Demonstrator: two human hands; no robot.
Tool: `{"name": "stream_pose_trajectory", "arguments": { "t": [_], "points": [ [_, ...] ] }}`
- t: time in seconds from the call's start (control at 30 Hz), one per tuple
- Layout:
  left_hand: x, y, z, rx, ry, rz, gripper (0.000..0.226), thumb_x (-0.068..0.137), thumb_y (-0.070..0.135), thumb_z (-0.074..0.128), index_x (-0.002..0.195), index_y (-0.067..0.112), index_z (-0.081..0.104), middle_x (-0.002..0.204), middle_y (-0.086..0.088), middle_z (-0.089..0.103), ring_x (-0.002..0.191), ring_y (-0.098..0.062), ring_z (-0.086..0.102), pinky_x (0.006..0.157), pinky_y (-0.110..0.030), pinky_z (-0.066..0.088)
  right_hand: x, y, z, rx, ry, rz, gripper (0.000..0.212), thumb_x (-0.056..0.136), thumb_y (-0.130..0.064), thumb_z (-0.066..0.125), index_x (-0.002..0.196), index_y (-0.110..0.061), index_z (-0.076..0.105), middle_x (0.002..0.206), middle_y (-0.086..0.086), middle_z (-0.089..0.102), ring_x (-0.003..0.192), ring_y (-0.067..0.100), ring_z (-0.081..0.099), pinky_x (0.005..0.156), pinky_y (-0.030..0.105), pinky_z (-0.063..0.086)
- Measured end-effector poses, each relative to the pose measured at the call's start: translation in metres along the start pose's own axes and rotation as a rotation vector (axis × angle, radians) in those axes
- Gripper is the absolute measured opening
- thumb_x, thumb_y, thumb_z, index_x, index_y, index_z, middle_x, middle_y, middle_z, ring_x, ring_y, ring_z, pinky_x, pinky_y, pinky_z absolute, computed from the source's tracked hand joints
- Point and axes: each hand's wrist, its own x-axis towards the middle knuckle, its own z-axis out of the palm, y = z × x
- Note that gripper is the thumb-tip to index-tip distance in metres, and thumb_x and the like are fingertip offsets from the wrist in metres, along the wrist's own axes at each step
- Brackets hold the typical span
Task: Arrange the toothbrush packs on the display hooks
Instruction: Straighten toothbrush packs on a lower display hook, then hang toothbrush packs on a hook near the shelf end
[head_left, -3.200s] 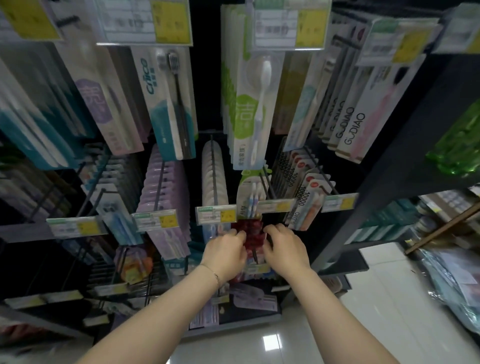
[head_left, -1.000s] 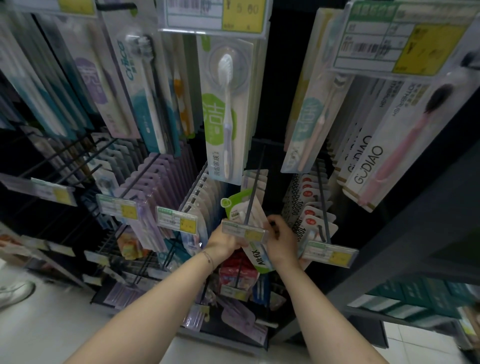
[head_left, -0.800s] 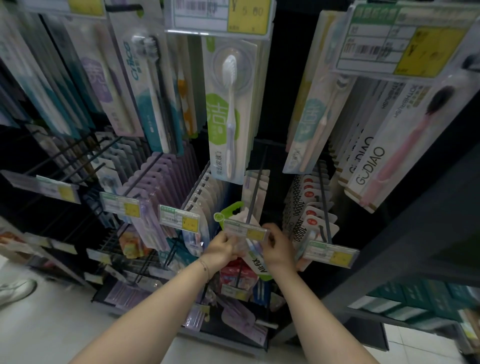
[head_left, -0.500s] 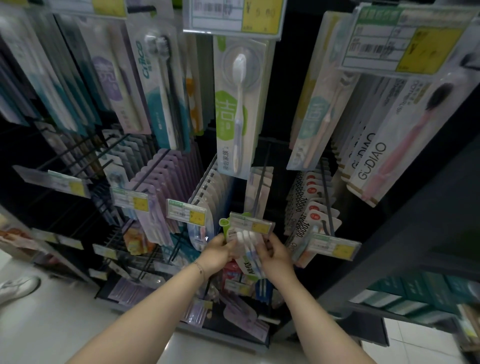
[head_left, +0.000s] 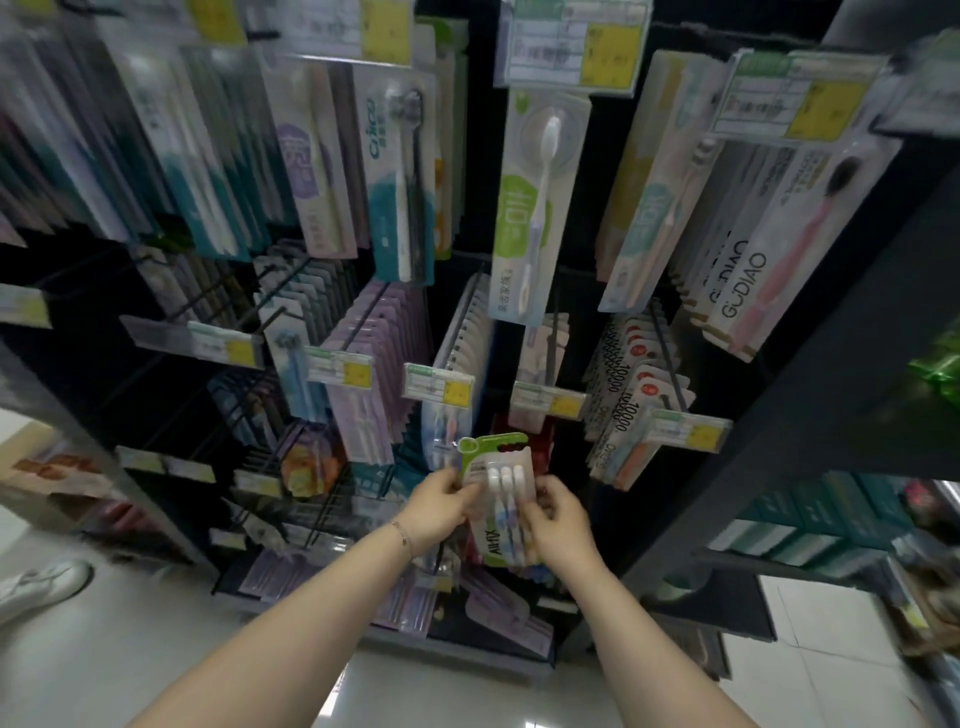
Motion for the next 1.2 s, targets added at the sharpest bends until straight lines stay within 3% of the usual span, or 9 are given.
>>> {"name": "stream_pose_trajectory", "arguments": {
  "t": [0.1, 0.2, 0.33, 0.5, 0.6, 0.83, 0.97, 1.1, 1.2],
  "points": [
    [-0.022, 0.005, -0.016, 0.056, 0.023, 0.079, 0.012, 0.093, 0.027, 0.06, 0.094, 0.016, 0.062, 0.083, -0.004, 0.064, 0.073, -0.018, 0.06, 0.066, -0.033, 0.048, -0.02, -0.015, 0.012, 0.014, 0.051, -0.048, 0.014, 0.095, -0.018, 0.055, 0.089, -0.03, 0.057, 0.09, -0.005, 0.067, 0.083, 0.011, 0.065, 0.074, 0.032, 0.056],
    [-0.044, 0.018, -0.033, 0.108, 0.093, 0.152, 0.016, 0.093, 0.017, 0.06, 0.077, 0.017, 0.057, 0.074, -0.004, 0.062, 0.072, -0.02, 0.06, 0.071, -0.038, 0.051, -0.035, -0.033, 0.021, 0.05, 0.093, -0.108, 0.008, 0.095, -0.019, 0.056, 0.092, -0.026, 0.059, 0.089, -0.005, 0.066, 0.082, 0.008, 0.064, 0.072, 0.028, 0.053],
    [-0.076, 0.039, -0.053, 0.145, 0.151, 0.273, 0.017, 0.094, 0.016, 0.058, 0.084, 0.002, 0.057, 0.08, -0.021, 0.063, 0.074, -0.029, 0.062, 0.072, -0.038, 0.051, -0.05, -0.062, 0.032, 0.102, 0.147, -0.176, 0.006, 0.096, -0.021, 0.055, 0.098, -0.025, 0.059, 0.094, -0.009, 0.065, 0.088, 0.006, 0.061, 0.072, 0.024, 0.05],
    [-0.112, 0.054, -0.078, 0.111, 0.225, 0.395, 0.012, 0.095, 0.016, 0.057, 0.084, 0.021, 0.058, 0.082, 0.002, 0.064, 0.061, -0.007, 0.062, 0.061, -0.018, 0.049, -0.066, -0.099, 0.046, 0.153, 0.185, -0.262, 0.004, 0.096, -0.024, 0.055, 0.098, -0.025, 0.059, 0.094, -0.008, 0.066, 0.089, 0.008, 0.064, 0.076, 0.03, 0.053],
    [-0.126, 0.055, -0.095, 0.116, 0.253, 0.414, 0.005, 0.095, 0.021, 0.058, 0.091, 0.021, 0.062, 0.091, 0.001, 0.067, 0.065, -0.01, 0.063, 0.065, -0.022, 0.052, -0.075, -0.123, 0.056, 0.182, 0.208, -0.324, 0.005, 0.096, -0.026, 0.055, 0.096, -0.024, 0.059, 0.092, -0.007, 0.066, 0.087, 0.008, 0.063, 0.076, 0.03, 0.053],
    [-0.155, 0.067, -0.134, 0.026, 0.38, 0.497, 0.008, 0.095, 0.015, 0.058, 0.092, 0.012, 0.066, 0.088, -0.005, 0.07, 0.064, -0.007, 0.061, 0.057, -0.018, 0.05, -0.09, -0.171, 0.079, 0.22, 0.203, -0.416, 0.011, 0.094, -0.033, 0.058, 0.101, -0.025, 0.061, 0.093, -0.008, 0.067, 0.086, 0.005, 0.064, 0.075, 0.027, 0.053],
    [-0.159, 0.071, -0.155, 0.0, 0.441, 0.544, 0.013, 0.093, 0.013, 0.06, 0.085, 0.022, 0.066, 0.085, 0.003, 0.07, 0.076, -0.008, 0.066, 0.066, -0.021, 0.054, -0.09, -0.185, 0.091, 0.206, 0.134, -0.419, 0.01, 0.092, -0.028, 0.062, 0.102, -0.027, 0.06, 0.088, -0.006, 0.067, 0.077, 0.009, 0.064, 0.069, 0.031, 0.055],
    [-0.158, 0.065, -0.173, -0.011, 0.451, 0.526, 0.011, 0.093, 0.013, 0.06, 0.087, 0.019, 0.066, 0.083, 0.003, 0.069, 0.064, 0.0, 0.061, 0.059, -0.019, 0.049, -0.078, -0.188, 0.111, 0.159, 0.073, -0.425, 0.01, 0.094, -0.031, 0.059, 0.101, -0.024, 0.061, 0.089, -0.006, 0.068, 0.082, 0.01, 0.065, 0.075, 0.039, 0.056],
    [-0.152, 0.063, -0.189, -0.037, 0.471, 0.505, 0.009, 0.094, 0.011, 0.058, 0.092, 0.009, 0.066, 0.082, 0.001, 0.067, 0.059, 0.002, 0.058, 0.055, -0.017, 0.047, -0.064, -0.194, 0.13, 0.16, 0.02, -0.435, 0.01, 0.096, -0.028, 0.056, 0.102, -0.022, 0.061, 0.093, -0.008, 0.068, 0.086, 0.004, 0.064, 0.077, 0.034, 0.055]
  ]
}}
